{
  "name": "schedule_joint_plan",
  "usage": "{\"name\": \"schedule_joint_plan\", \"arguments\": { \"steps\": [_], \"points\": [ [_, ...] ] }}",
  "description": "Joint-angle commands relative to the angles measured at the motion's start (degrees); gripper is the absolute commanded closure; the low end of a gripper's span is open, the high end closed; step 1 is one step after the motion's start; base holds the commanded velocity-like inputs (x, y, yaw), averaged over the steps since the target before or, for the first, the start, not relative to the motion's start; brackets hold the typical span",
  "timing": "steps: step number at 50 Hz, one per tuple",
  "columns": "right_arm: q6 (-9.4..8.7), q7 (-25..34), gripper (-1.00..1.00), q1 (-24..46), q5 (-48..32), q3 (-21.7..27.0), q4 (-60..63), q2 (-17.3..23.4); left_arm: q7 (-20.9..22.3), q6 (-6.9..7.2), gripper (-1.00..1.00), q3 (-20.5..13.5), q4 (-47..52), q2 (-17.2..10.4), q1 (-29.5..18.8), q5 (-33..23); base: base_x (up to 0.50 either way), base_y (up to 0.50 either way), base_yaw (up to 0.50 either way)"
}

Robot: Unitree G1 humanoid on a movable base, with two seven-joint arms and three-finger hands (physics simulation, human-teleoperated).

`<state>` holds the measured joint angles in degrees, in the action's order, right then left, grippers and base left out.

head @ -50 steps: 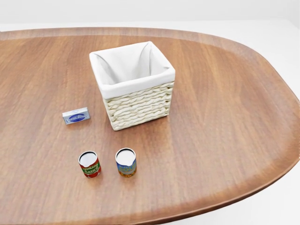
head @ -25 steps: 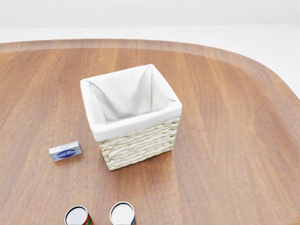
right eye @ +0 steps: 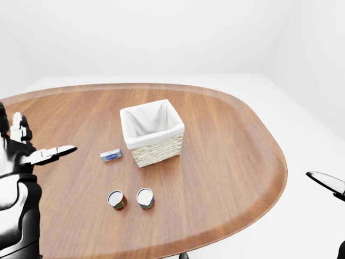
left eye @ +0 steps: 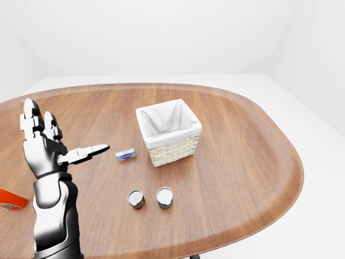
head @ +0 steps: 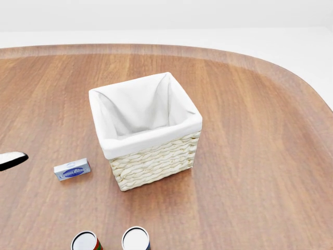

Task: Pick up the tomato sauce, and put it in the basket.

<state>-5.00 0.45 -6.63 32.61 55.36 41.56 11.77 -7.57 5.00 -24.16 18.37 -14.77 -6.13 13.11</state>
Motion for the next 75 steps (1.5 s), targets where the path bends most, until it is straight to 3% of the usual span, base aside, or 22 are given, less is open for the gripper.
{"name": "schedule_joint_plan", "arguments": {
  "steps": [1,5,6,8,11,19,24,28,32,36,38,42,47,56,58,62,75],
  "points": [
    [0.0,-0.1,-1.0,0.0,0.7,0.1,0.0,0.2,15.3,0.0,-1.0,12.7,-6.6,2.8,1.5,-17.8,0.0,0.0,0.0],
    [0.0,-0.2,-1.0,0.0,0.7,0.1,0.1,0.2,17.9,0.0,-1.0,12.9,-6.6,4.6,2.2,-23.7,0.0,0.0,0.0],
    [0.0,-0.3,-1.0,0.0,0.8,0.1,0.2,0.3,19.2,0.0,-1.0,14.3,-8.0,3.8,2.9,-27.2,0.0,0.0,0.0],
    [0.0,-0.3,-1.0,0.1,0.8,0.1,0.3,0.3,20.5,0.0,-1.0,14.4,-7.8,4.6,3.4,-29.4,0.0,0.0,0.0],
    [0.0,-0.3,-1.0,0.1,0.8,0.1,0.2,0.4,21.6,0.0,-1.0,17.6,-9.1,5.1,5.7,-37.4,0.0,0.0,0.0],
    [0.0,-0.5,-1.0,0.2,1.1,0.3,0.5,0.7,22.4,0.0,-1.0,17.1,-11.2,6.7,6.6,-43.4,0.0,0.0,0.0],
    [0.0,-0.6,-1.0,0.3,0.9,0.2,0.3,0.8,23.3,0.0,-1.0,19.5,-14.0,6.0,8.8,-50.3,0.0,0.0,0.0],
    [0.0,-0.4,-1.0,0.2,0.9,0.3,0.3,0.6,24.0,-1.26,-1.0,20.2,-15.6,6.9,9.8,-52.5,0.0,0.0,0.0],
    [0.0,-0.3,-1.0,0.3,0.3,-0.2,-0.1,0.5,24.9,-1.29,-1.0,20.4,-15.4,7.2,10.6,-54.5,0.0,0.0,0.0],
    [0.0,-0.2,-1.0,0.1,0.2,-0.2,-0.1,0.3,25.4,-3.61,-1.0,21.4,-16.7,7.3,11.7,-55.8,0.0,0.0,0.0],
    [0.0,-0.1,-1.0,0.2,0.3,-0.2,-0.2,0.3,26.4,-4.13,-1.0,21.6,-15.9,7.5,12.4,-56.0,0.0,0.0,0.0],
    [0.0,0.0,-1.0,0.2,-0.7,-0.9,-0.7,0.1,28.4,-6.77,-1.0,23.1,-16.4,7.5,14.5,-57.3,0.0,0.0,0.0],
    [0.0,0.0,-1.0,0.1,-0.4,-0.5,-0.3,0.0,28.8,-7.91,-1.0,23.0,-17.3,7.6,14.9,-58.0,0.0,0.0,0.0],
    [0.0,-0.1,-1.0,0.1,-0.5,-0.7,-0.2,-0.1,26.7,-8.34,-1.0,22.7,-21.0,7.4,13.6,-60.2,0.0,0.0,0.0],
    [0.0,0.0,-1.0,0.0,-0.4,-0.5,-0.2,-0.1,23.1,-7.85,-1.0,22.7,-25.1,6.9,12.0,-62.8,0.0,0.0,0.0],
    [0.0,0.1,-1.0,0.1,-0.5,-0.6,-0.4,-0.1,20.7,-7.51,-1.0,22.5,-28.2,6.3,10.6,-64.0,0.0,0.0,0.0],
    [0.0,-0.1,-1.0,0.2,-0.3,-0.4,-0.4,0.1,18.9,-7.01,-1.0,22.7,-30.1,5.9,9.8,-65.0,0.0,0.0,0.0]
  ]
}}
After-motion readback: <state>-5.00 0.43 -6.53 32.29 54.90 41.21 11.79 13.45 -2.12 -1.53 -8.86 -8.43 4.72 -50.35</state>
